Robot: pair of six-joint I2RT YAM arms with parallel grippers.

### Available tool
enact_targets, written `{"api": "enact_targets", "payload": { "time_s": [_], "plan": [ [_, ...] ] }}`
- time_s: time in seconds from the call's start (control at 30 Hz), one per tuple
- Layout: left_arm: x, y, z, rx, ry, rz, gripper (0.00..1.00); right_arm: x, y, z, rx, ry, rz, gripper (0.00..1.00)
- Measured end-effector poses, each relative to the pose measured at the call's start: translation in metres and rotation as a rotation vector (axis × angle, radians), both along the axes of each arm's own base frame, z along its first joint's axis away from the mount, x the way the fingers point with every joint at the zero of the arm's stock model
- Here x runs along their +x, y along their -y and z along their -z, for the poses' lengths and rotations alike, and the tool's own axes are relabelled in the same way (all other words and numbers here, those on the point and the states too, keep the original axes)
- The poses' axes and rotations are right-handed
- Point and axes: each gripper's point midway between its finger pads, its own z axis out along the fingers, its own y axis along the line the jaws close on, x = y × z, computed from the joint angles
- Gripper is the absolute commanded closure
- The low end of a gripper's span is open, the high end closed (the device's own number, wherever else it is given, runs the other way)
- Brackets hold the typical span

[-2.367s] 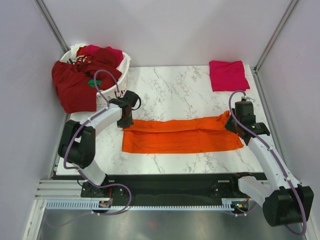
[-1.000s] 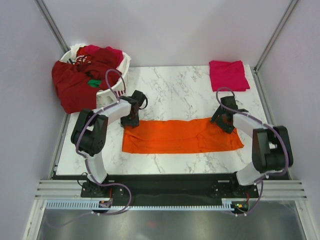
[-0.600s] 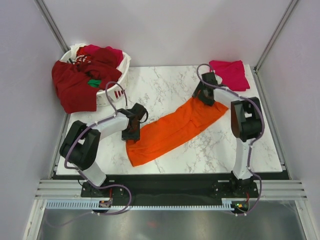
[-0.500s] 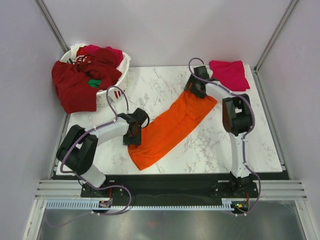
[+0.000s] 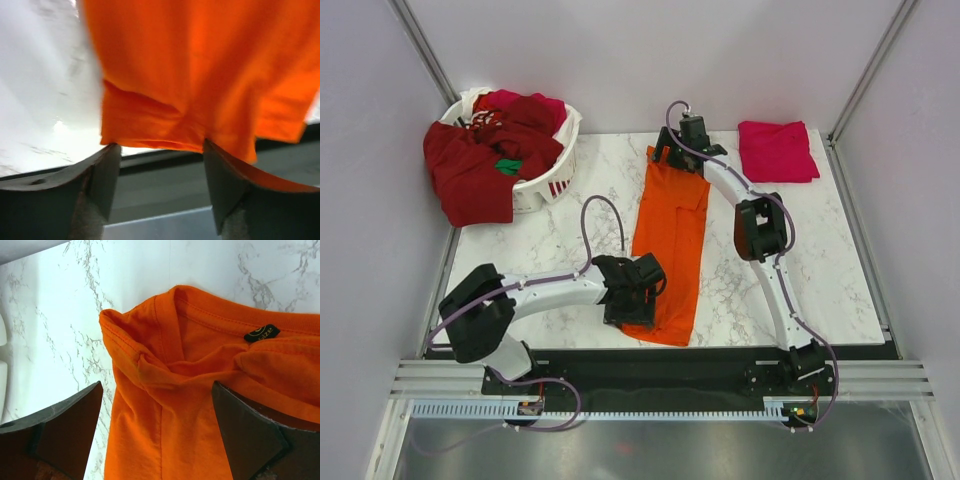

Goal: Fold and stack the t-shirts
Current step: Fold the tshirt

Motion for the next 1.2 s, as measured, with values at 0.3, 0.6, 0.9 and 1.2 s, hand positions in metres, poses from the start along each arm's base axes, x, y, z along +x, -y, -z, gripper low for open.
{"api": "enact_targets", "payload": {
  "time_s": [0.3, 0.6, 0.9, 1.2],
  "plan": [
    [-0.009, 0.075, -0.090, -0.259, 0.095, 0.058, 0.00, -0.013, 0.019, -0.077, -0.092, 0.134, -0.064, 0.02],
    [0.044, 0.018, -0.135, -0.219, 0.346, -0.070, 0.12, -0.138, 0.088, -0.182, -0.115, 0.176, 0.041, 0.02],
    [0.062, -0.040, -0.044, 0.013, 0.258, -0.114, 0.32, -0.372, 0.101, -0.039, -0.037, -0.255, -0.075, 0.19],
    [0.032, -0.051, 0.009, -0.004, 0.162, -0.087, 0.48, -0.460, 0.084, -0.022, 0.092, -0.300, -0.165, 0.28]
  ]
}}
